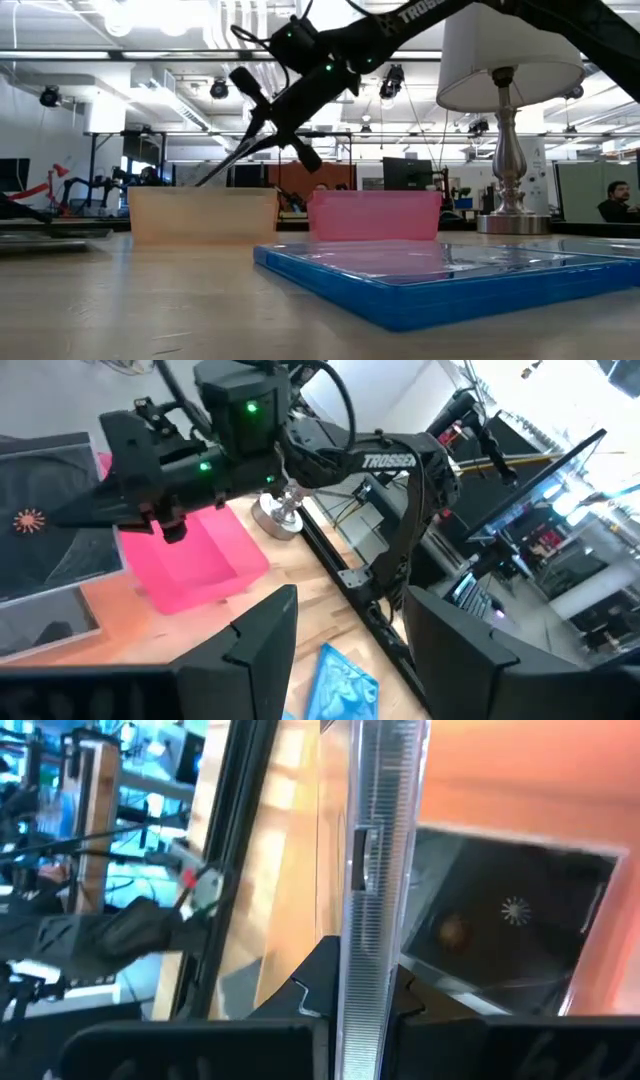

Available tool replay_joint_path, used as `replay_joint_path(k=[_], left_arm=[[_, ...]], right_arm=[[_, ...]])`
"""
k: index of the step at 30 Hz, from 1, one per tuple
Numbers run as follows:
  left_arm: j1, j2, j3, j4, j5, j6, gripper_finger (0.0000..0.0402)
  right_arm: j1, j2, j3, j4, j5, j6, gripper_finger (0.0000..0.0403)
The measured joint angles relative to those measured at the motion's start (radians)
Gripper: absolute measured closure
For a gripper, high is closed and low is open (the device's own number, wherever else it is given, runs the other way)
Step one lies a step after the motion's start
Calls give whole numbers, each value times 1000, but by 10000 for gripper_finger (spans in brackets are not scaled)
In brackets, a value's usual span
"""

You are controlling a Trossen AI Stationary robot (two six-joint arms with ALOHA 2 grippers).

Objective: Pick & place jewel cases by type
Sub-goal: Put the bottom black CD case into the orange bin, then put the middle blue CD case into the pink bin

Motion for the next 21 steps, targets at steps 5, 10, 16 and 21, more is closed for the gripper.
replay_joint_path(k=[5,10,16,21], left_arm=[[0,0,0,-4,0,42,235],[0,0,0,-21,4,44,235],[-2,0,0,-20,52,42,235],[-2,4,-4,-20,72,43,235]], right_arm=[[5,63,52,3,-46,-37,384],[13,173,171,-89,-116,-3,331],[17,197,312,-349,-64,-155,243],[17,173,399,-579,44,-382,192]])
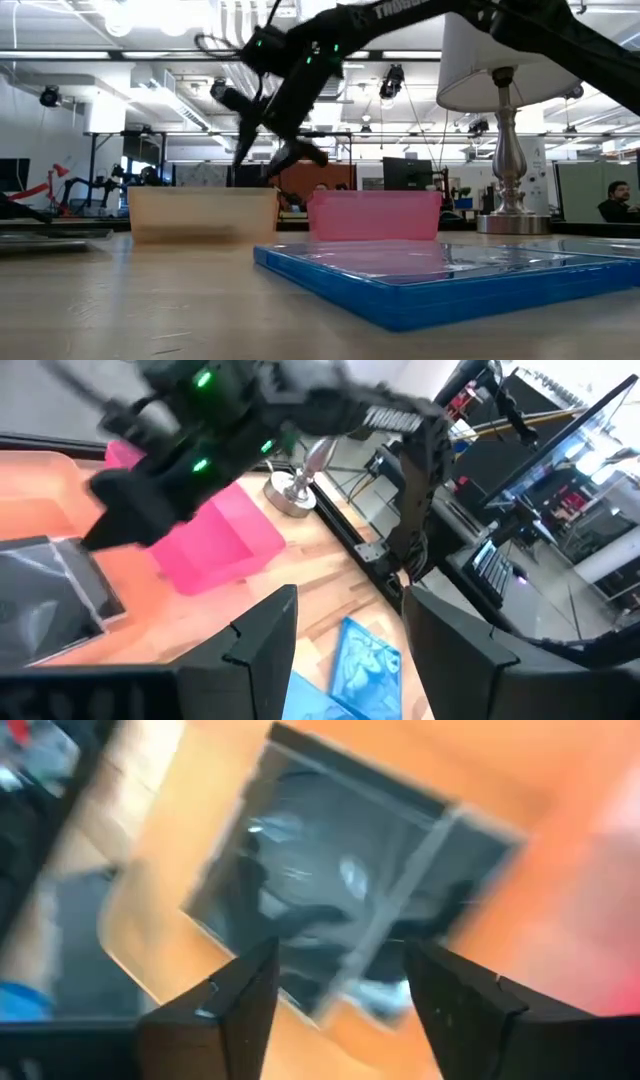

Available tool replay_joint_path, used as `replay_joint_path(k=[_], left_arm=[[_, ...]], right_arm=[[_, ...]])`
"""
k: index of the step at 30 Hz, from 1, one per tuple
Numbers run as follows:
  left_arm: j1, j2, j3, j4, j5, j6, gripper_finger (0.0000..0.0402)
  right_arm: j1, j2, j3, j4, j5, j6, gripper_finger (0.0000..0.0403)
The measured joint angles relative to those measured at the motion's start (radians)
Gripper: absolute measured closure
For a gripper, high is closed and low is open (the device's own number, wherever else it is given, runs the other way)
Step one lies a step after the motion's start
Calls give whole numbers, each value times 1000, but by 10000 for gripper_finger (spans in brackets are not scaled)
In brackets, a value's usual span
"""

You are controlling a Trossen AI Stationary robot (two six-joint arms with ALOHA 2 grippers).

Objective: Pick & place jewel cases by type
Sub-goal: Put the middle blue CD case into the pink bin

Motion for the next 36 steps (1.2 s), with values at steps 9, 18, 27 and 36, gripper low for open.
replay_joint_path(k=[9,18,27,36], left_arm=[[0,2,-61,5,252,-30,235],[-2,3,-200,144,468,-136,235],[8,3,-408,666,487,-18,235],[114,18,-527,980,701,146,235]], right_arm=[[89,-50,72,-378,46,-469,159],[157,-110,-49,-504,-211,-712,177],[171,-348,-458,-379,-211,-565,183],[240,-666,-912,-33,-228,-161,183]])
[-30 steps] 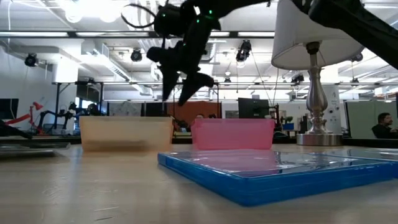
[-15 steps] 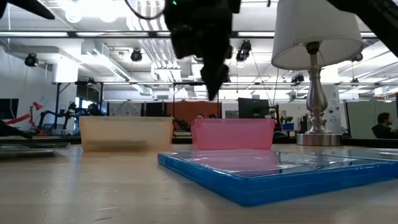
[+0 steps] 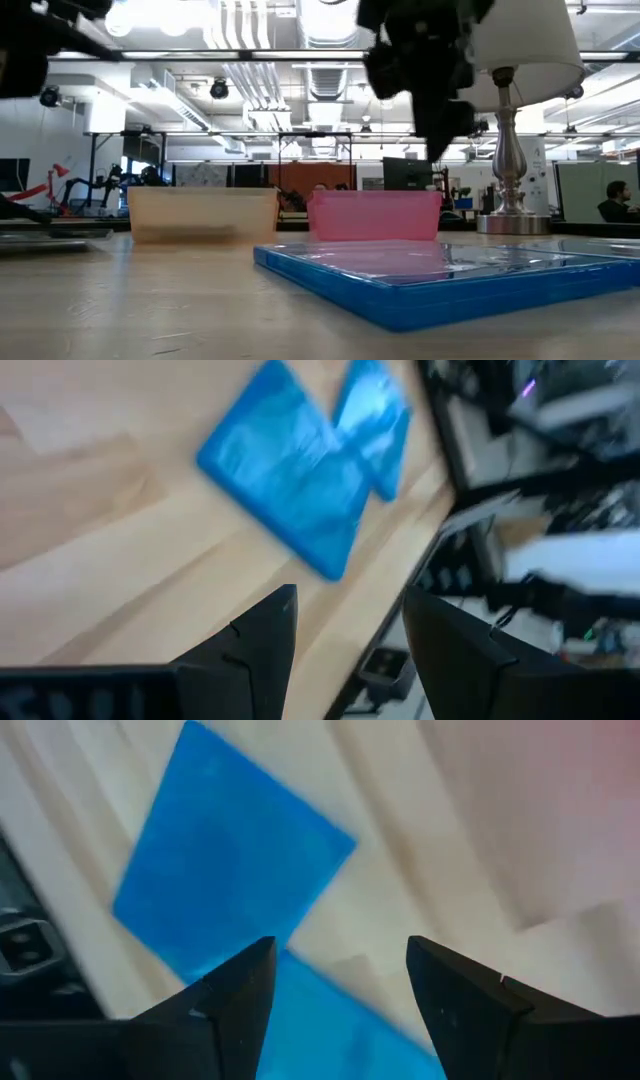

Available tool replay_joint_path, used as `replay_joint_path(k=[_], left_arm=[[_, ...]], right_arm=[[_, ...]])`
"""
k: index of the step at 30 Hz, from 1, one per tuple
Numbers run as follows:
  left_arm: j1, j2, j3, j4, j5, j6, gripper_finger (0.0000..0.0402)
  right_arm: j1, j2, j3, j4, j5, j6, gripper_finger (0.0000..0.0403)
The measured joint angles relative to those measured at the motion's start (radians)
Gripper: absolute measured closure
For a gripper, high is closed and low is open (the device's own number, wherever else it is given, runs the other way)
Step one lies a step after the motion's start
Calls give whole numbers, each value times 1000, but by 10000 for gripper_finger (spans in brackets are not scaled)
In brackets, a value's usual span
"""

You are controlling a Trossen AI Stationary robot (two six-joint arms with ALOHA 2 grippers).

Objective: Pick & place jewel cases by type
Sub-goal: Put the middle blue CD case into the pink bin

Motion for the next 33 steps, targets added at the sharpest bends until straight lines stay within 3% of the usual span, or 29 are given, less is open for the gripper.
replay_joint_path(k=[6,13,22,33], left_arm=[[103,68,17,21,247,112,235],[172,182,51,99,388,172,235],[219,342,111,180,459,195,235],[259,494,206,194,496,211,235]], right_arm=[[57,-28,-207,269,-84,241,184],[82,23,-326,538,-82,389,183],[83,129,-323,579,-94,377,184],[126,150,-326,687,-117,368,184]])
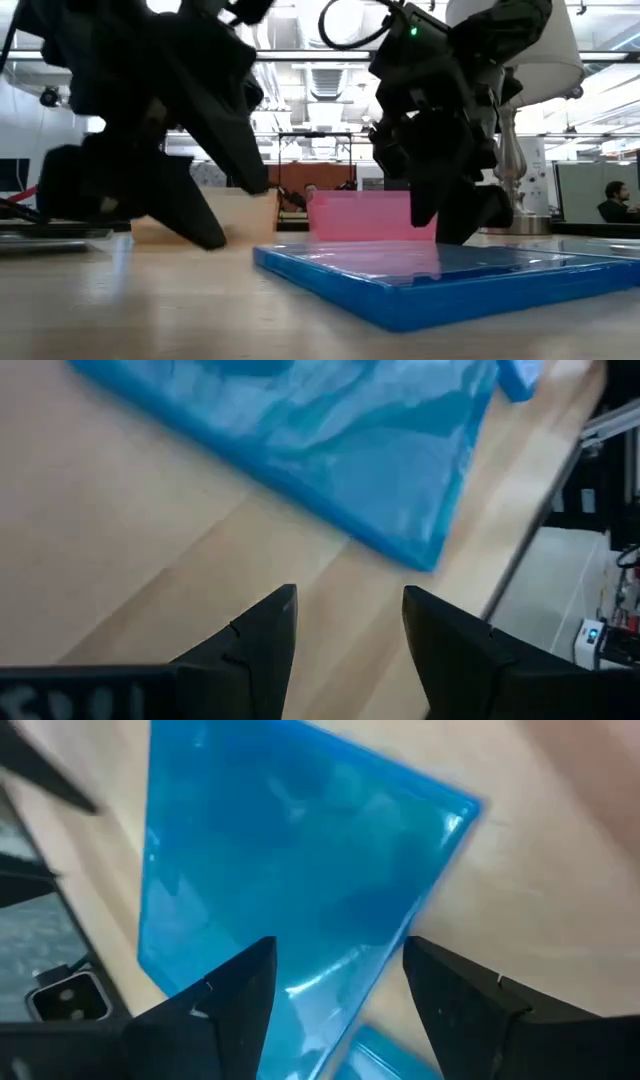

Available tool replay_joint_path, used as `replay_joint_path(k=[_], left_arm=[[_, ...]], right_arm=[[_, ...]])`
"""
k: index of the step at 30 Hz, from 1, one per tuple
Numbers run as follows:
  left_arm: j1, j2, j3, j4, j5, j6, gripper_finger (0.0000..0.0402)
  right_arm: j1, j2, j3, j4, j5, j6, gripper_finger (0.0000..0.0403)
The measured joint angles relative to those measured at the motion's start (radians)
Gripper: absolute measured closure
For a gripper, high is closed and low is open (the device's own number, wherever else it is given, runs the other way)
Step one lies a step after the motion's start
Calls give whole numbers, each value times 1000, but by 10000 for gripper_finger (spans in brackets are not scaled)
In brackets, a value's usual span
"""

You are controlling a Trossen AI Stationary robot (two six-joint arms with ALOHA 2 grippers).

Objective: Pick & place jewel cases by type
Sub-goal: Put the middle blue CD case into the pink bin

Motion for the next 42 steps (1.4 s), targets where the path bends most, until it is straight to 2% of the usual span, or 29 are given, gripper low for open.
replay_joint_path(k=[6,17,22,27,30,34,38,42], left_arm=[[29,76,17,70,43,4,235],[33,95,19,69,70,8,235],[35,92,19,64,66,8,235],[30,84,17,53,11,15,235],[20,65,14,37,-56,31,235],[9,8,11,-20,-124,85,235],[8,-74,13,-165,-165,91,235],[3,-159,13,-304,-248,84,235]], right_arm=[[7,6,-1,83,-15,15,184],[9,9,-3,237,-165,-74,183],[7,8,13,281,-144,-31,183],[7,5,13,268,-105,18,189],[7,5,11,224,-100,30,212],[8,4,7,183,-92,60,270],[9,-8,6,198,-56,122,335],[10,-55,5,194,4,165,379]])
